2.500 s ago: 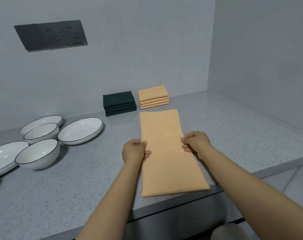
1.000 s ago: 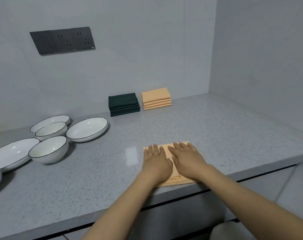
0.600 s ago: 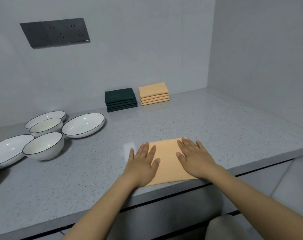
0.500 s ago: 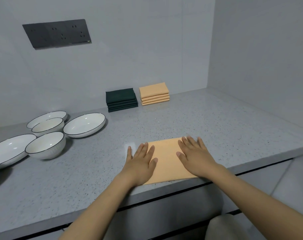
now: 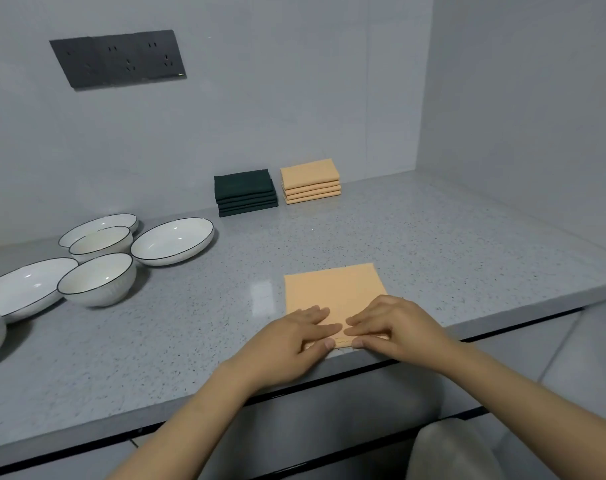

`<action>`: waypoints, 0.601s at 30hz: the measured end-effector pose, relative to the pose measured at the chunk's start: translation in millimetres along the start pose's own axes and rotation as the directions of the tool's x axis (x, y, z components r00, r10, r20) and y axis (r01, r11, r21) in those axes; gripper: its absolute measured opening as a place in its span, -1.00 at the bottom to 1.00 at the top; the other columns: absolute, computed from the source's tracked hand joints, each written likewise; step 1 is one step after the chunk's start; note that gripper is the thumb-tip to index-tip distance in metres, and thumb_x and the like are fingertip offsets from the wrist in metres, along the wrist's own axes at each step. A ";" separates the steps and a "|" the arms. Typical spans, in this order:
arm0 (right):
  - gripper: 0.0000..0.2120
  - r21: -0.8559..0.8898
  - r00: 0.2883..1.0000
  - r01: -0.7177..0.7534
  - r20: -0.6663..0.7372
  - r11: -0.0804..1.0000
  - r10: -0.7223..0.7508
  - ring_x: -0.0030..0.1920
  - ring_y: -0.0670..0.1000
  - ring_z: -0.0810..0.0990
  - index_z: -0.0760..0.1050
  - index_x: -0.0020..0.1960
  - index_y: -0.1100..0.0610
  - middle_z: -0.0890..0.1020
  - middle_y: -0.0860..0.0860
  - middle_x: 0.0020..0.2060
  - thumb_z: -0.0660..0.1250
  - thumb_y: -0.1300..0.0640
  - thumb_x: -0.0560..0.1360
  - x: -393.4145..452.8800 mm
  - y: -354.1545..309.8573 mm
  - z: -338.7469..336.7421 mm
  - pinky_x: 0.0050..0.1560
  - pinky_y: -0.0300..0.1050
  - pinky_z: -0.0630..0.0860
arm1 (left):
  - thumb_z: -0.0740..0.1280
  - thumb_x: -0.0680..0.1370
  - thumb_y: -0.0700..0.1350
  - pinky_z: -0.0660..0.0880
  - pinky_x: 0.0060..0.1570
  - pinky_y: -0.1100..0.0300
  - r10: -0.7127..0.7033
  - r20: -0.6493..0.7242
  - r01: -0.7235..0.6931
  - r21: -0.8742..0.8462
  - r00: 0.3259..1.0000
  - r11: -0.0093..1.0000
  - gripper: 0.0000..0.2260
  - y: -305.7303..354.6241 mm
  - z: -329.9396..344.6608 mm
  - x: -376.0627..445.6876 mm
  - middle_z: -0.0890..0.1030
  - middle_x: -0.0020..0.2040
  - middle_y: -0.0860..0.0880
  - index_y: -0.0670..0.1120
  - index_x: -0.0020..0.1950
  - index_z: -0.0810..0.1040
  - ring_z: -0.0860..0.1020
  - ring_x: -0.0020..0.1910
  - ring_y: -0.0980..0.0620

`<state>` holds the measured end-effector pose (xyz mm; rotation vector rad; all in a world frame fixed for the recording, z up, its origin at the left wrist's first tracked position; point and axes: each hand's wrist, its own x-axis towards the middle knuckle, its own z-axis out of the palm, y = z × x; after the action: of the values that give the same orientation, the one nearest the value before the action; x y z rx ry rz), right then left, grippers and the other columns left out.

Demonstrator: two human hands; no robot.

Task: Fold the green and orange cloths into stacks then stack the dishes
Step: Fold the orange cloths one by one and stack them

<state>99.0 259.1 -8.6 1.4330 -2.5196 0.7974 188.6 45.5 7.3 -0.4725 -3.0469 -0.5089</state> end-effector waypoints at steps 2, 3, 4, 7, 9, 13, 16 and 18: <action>-0.60 -0.019 1.000 -0.028 -0.007 0.999 0.028 -0.04 -0.17 0.55 0.65 0.04 -0.12 0.67 -0.23 -0.04 0.17 -0.29 0.42 0.1 -2.8 0.4 -0.07 -0.20 0.53 | 0.15 0.61 0.15 -0.02 0.39 0.42 0.002 0.000 -0.002 0.010 1.000 1.000 -0.62 0.1 -0.8 1.9 0.24 0.51 0.10 0.16 0.42 0.37 0.13 0.49 0.23; -0.58 -0.026 0.999 -0.047 -0.004 0.999 0.047 -0.04 -0.16 0.55 0.64 0.05 -0.12 0.68 -0.22 -0.06 0.15 -0.30 0.43 0.5 -3.7 0.2 -0.09 -0.17 0.53 | 0.17 0.59 0.17 0.02 0.39 0.40 0.002 0.001 -0.002 0.014 1.000 1.000 -0.61 0.4 -1.9 2.9 0.26 0.50 0.09 0.17 0.41 0.38 0.15 0.48 0.23; -0.58 -0.036 0.998 -0.063 -0.001 0.997 0.063 -0.05 -0.15 0.55 0.64 0.07 -0.13 0.68 -0.19 -0.08 0.14 -0.30 0.43 1.6 -5.1 -1.1 -0.09 -0.15 0.52 | 0.20 0.58 0.18 0.05 0.39 0.39 0.000 0.007 0.000 0.013 1.000 1.000 -0.61 -0.1 -3.5 4.0 0.28 0.49 0.10 0.19 0.40 0.39 0.17 0.47 0.23; -0.74 -0.067 0.996 -0.086 0.014 0.994 0.087 -0.12 -0.14 0.52 0.62 0.07 -0.14 0.65 -0.11 -0.16 0.23 -0.17 0.51 5.6 -5.5 -5.4 -0.12 -0.18 0.46 | 0.26 0.56 0.14 0.22 0.37 0.34 -0.004 0.010 0.004 -0.011 1.000 1.000 -0.65 -3.5 -8.7 6.2 0.42 0.41 0.12 0.19 0.35 0.46 0.31 0.40 0.23; -0.80 -0.066 0.996 -0.081 0.035 0.995 0.084 -0.15 -0.16 0.50 0.61 0.05 -0.12 0.64 -0.15 -0.18 0.25 -0.11 0.54 9.3 -7.1 -10.2 -0.16 -0.23 0.42 | 0.28 0.57 0.10 0.38 0.15 0.38 -0.013 -0.020 0.013 -0.048 1.000 0.999 -0.72 -5.6 -12.7 6.7 0.58 0.23 0.12 0.13 0.26 0.55 0.48 0.20 0.24; -0.74 -0.036 0.976 -0.096 0.192 0.995 0.101 -0.16 -0.17 0.49 0.59 0.00 -0.11 0.60 -0.21 -0.20 0.26 -0.22 0.49 17.6 -6.5 -25.4 -0.16 -0.21 0.42 | 0.28 0.58 -0.01 0.29 -0.31 0.40 -0.041 -0.091 0.030 -0.121 0.995 0.992 -0.84 -10.0 -17.8 8.8 0.58 -0.29 0.13 0.03 0.02 0.64 0.44 -0.32 0.26; -0.71 -0.052 0.957 -0.137 0.252 0.989 0.146 -0.24 -0.16 0.49 0.55 -0.12 -0.07 0.57 -0.16 -0.28 0.33 -0.28 0.41 19.2 0.1 -33.8 -0.26 -0.22 0.36 | 0.28 0.58 0.00 0.26 -0.36 0.35 -0.129 -0.154 0.099 -0.187 0.980 0.977 -0.81 -16.8 -19.9 12.3 0.50 -0.37 0.09 -0.05 -0.13 0.61 0.40 -0.38 0.21; -0.76 -0.006 0.956 -0.206 0.211 0.978 0.203 -0.33 -0.16 0.47 0.53 -0.19 0.00 0.56 -0.11 -0.34 0.38 -0.17 0.43 20.7 7.0 -36.4 -0.32 -0.23 0.31 | 0.29 0.58 0.01 0.24 -0.38 0.32 -0.192 -0.231 0.136 -0.238 0.954 0.962 -0.74 -20.8 -18.4 15.2 0.44 -0.41 0.08 -0.09 -0.26 0.52 0.36 -0.41 0.16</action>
<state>77.0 264.7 27.3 1.3413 -2.8656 0.7314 167.3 25.3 19.2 -0.1400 -2.8096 -0.8491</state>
